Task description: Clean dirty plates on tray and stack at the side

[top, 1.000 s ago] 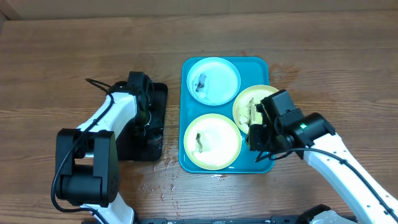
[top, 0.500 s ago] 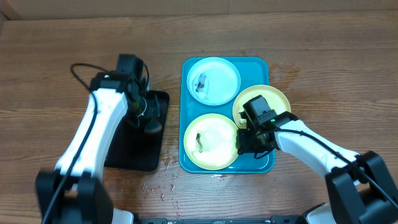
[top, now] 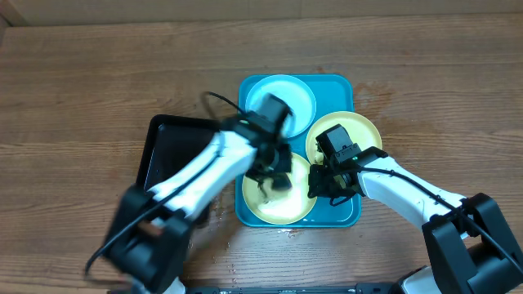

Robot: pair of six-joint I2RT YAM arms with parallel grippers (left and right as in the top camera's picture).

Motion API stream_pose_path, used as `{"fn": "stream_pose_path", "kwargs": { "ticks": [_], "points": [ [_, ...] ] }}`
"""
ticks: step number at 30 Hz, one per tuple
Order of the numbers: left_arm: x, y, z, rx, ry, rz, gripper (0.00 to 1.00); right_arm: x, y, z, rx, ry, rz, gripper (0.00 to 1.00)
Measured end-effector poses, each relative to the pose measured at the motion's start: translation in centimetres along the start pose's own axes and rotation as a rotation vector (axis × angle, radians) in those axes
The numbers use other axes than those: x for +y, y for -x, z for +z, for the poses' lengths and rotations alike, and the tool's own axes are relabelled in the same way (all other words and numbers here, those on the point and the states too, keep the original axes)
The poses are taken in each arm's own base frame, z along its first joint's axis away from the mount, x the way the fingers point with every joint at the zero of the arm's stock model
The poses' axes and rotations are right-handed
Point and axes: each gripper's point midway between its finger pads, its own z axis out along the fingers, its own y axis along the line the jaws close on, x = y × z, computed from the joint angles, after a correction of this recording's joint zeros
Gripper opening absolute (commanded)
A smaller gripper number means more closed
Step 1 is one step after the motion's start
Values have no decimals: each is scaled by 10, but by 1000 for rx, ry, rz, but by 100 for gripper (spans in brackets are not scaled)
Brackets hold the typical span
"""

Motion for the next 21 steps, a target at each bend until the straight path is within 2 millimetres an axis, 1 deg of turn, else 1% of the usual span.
{"fn": "stream_pose_path", "kwargs": {
  "ticks": [2,3,5,7,10,12,14,16,18,20,21],
  "points": [
    [2,-12,23,61,37,-32,4,0,0,0,1,-2,3,4],
    [7,-17,32,91,58,-53,4,-1,0,0,1,-3,4,4],
    [18,-23,44,136,99,-97,4,-1,0,0,1,-6,5,4],
    [26,-24,44,153,112,-131,4,-1,0,0,0,-5,6,4],
    [57,-17,34,142,211,-192,4,-1,-1,0,0,-6,6,4],
    [78,-8,29,108,281,-204,4,-1,0,0,0,-6,6,4],
    [89,-1,25,84,313,-199,4,0,0,0,-2,-4,6,4],
    [90,3,24,70,322,-168,4,1,1,0,-6,-4,4,4],
    [87,6,25,63,307,-145,4,1,1,0,-9,-3,4,4],
    [80,11,28,56,262,-126,4,-1,3,0,-17,-13,5,4],
    [71,15,31,48,210,-117,4,-2,4,0,-21,-18,8,4]
  ]
}}
